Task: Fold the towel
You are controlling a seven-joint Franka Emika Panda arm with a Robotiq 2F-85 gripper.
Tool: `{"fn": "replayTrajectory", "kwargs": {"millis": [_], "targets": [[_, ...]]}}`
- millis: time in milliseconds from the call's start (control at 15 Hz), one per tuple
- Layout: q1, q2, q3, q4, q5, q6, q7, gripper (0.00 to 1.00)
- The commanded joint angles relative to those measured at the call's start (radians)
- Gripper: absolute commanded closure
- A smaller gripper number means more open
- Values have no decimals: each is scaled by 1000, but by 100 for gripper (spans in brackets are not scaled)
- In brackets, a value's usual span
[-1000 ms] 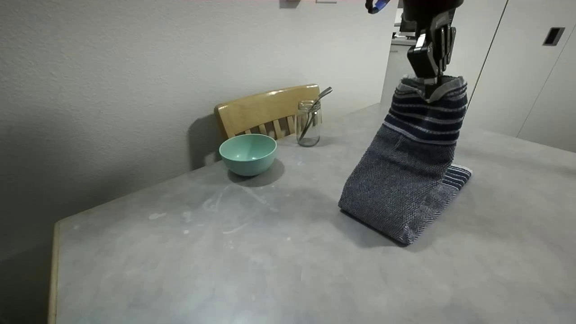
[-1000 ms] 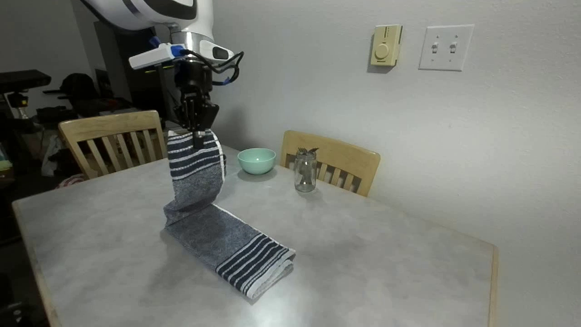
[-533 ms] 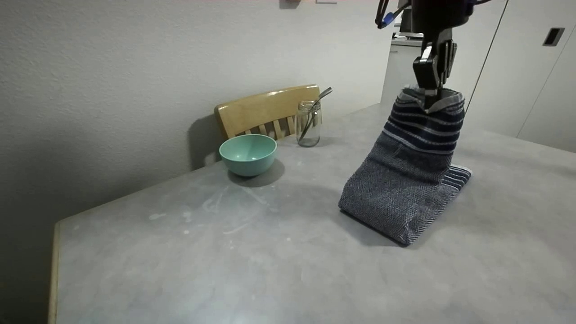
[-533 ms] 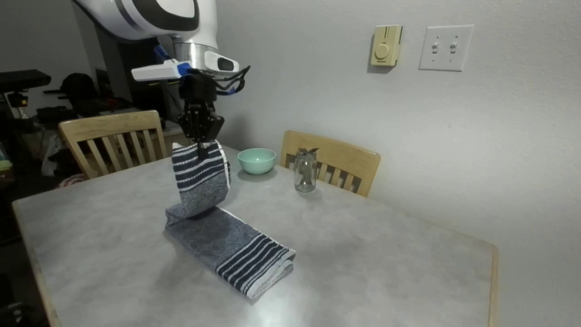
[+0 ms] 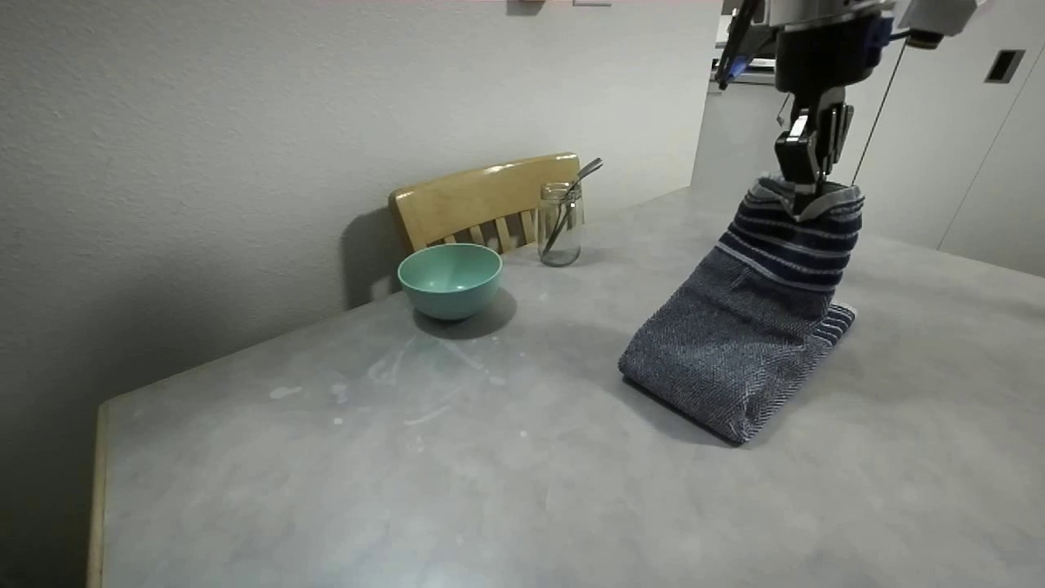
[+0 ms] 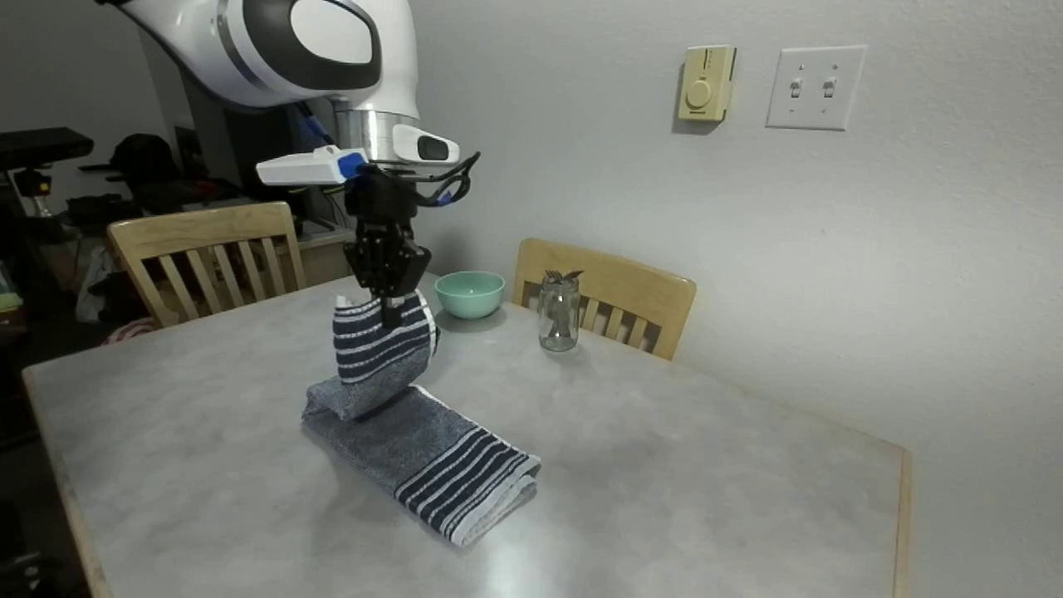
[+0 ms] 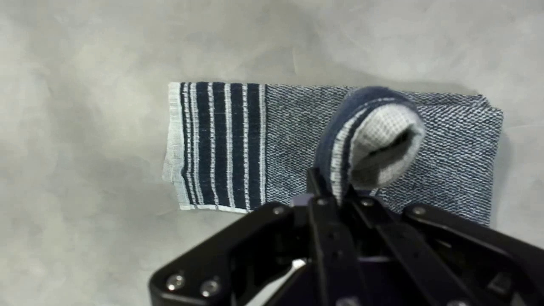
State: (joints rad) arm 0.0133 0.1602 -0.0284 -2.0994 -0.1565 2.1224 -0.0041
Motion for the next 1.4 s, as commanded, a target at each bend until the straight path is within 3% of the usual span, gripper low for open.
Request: {"fn": "replayTrajectory", "kwargs": {"millis": [0,667,1000,1133,1267,1333], "targets": [[-36,-43,-25,-69,-20,60,-27,99],[-85,-24,-33,-138,154,239,-132,99],[-86,-29,-47,-138,133,272,-96,99],[-123,-40,-41,-144,245,295,-206,99],[-166,-44,-26,-141,427,304,-370,99],[-218,-38,11,-131,505,292,-447,99]]}}
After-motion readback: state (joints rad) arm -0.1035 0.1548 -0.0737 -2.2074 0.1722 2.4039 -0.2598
